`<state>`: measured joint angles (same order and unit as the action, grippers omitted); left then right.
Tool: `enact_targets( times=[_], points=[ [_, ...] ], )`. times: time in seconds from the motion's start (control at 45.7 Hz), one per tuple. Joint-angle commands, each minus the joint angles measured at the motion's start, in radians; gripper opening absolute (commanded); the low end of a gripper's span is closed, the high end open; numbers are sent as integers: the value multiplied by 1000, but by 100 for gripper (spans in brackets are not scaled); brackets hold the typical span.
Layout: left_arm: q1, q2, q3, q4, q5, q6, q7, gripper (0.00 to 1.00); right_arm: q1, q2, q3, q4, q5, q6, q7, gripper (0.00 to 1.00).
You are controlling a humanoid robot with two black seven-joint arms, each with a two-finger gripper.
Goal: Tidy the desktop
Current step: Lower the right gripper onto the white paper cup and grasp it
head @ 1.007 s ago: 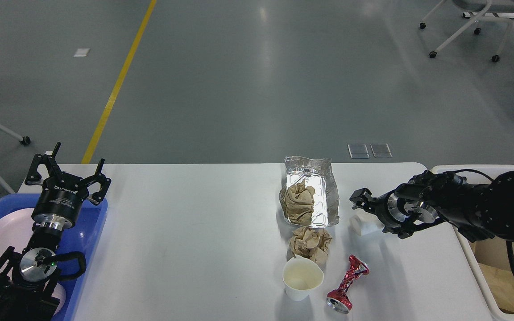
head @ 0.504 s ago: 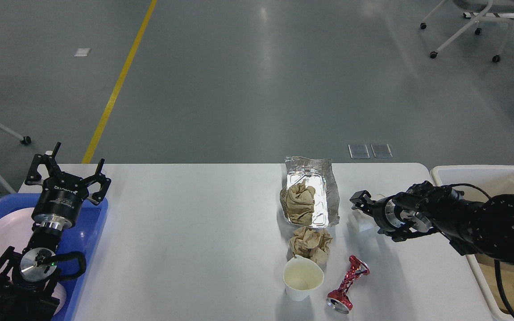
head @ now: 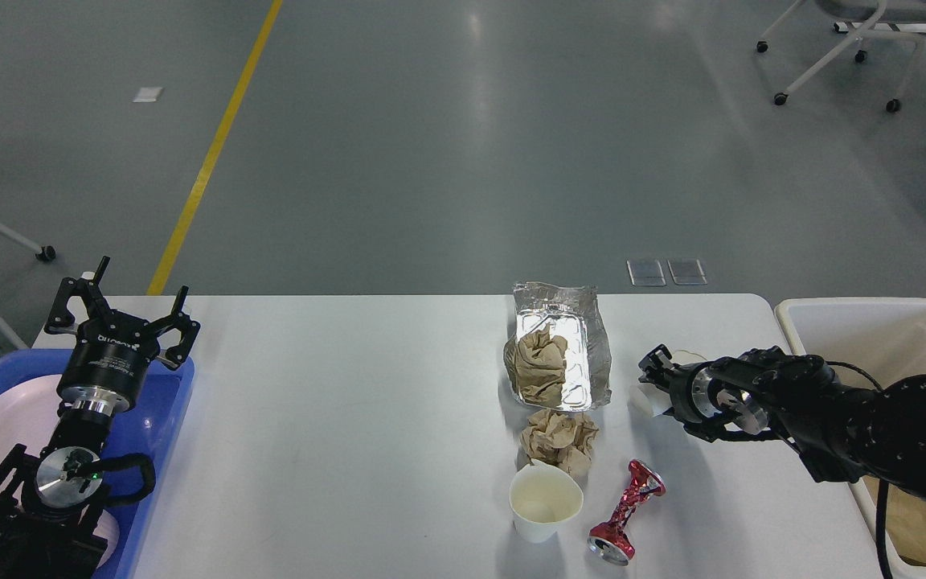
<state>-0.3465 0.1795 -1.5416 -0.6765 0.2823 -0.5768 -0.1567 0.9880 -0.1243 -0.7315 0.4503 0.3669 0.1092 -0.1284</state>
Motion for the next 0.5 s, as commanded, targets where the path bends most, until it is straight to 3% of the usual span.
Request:
enact_targets(
  times=[0.0, 0.109, 0.153, 0.482],
  points=[
    [0, 0, 0, 0, 0, 0, 0, 96, -3, -1, -3, 4, -3, -16, 0, 9],
    [1, 0, 0, 0, 0, 0, 2, 96, 6, -3, -3, 14, -2, -17, -2, 7],
    [0, 0, 0, 0, 0, 0, 0, 96, 9, -8, -2, 24, -3, -17, -2, 0],
    [0, 0, 0, 0, 0, 0, 0, 96, 119, -146, -17, 197, -9, -3, -4, 0]
  ],
)
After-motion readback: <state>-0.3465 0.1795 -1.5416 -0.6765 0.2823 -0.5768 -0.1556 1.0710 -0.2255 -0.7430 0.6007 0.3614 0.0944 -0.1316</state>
